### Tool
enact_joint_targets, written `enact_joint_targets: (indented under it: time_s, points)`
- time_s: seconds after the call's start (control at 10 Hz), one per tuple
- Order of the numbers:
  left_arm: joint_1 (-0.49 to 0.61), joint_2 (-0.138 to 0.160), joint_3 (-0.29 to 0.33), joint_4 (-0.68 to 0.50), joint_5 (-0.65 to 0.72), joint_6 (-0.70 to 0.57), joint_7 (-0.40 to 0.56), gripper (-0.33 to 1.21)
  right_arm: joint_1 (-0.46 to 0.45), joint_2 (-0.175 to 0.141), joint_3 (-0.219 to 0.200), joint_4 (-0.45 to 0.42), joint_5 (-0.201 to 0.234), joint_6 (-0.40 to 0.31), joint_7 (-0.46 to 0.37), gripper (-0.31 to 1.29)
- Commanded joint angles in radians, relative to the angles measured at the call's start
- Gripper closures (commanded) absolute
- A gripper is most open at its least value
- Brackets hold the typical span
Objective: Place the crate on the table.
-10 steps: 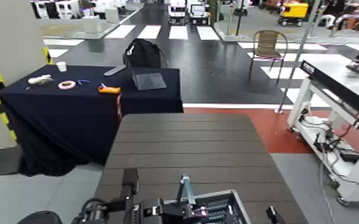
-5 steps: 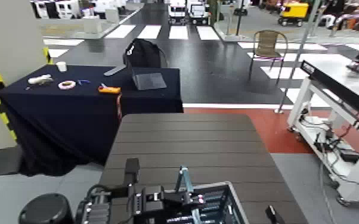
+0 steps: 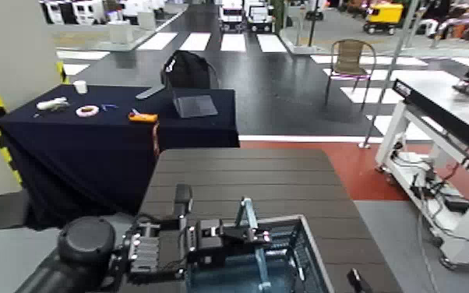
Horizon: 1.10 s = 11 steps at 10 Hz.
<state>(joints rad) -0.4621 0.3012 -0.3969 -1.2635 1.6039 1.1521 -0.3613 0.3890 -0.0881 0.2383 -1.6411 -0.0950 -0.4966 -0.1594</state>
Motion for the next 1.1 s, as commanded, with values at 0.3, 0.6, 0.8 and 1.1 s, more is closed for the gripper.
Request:
enact_joint_targets:
  time_s: [0.3,0.6,0.8,1.1]
  points:
    - [-0.182,-0.073,-0.100,0.193,-0.154,-0.057,-0.153,1.19,-0.006,-0.002,0.004,0.006,-0.006,-0.010,0.000,0.14]
    - [-0.283,-0.114,-0.151,0.322,-0.171,-0.072,-0.211,1.19,-0.009,-0.002,0.009,0.009,-0.008,-0.014,0.000,0.14]
    - [-0.348,-0.142,-0.188,0.424,-0.229,-0.097,-0.300,1.19,-0.015,-0.005,0.015,0.012,-0.009,-0.016,0.000,0.14]
    - [-0.428,-0.198,-0.200,0.618,-0.343,-0.124,-0.432,1.19,-0.019,-0.007,0.022,0.017,-0.012,-0.016,0.000,0.14]
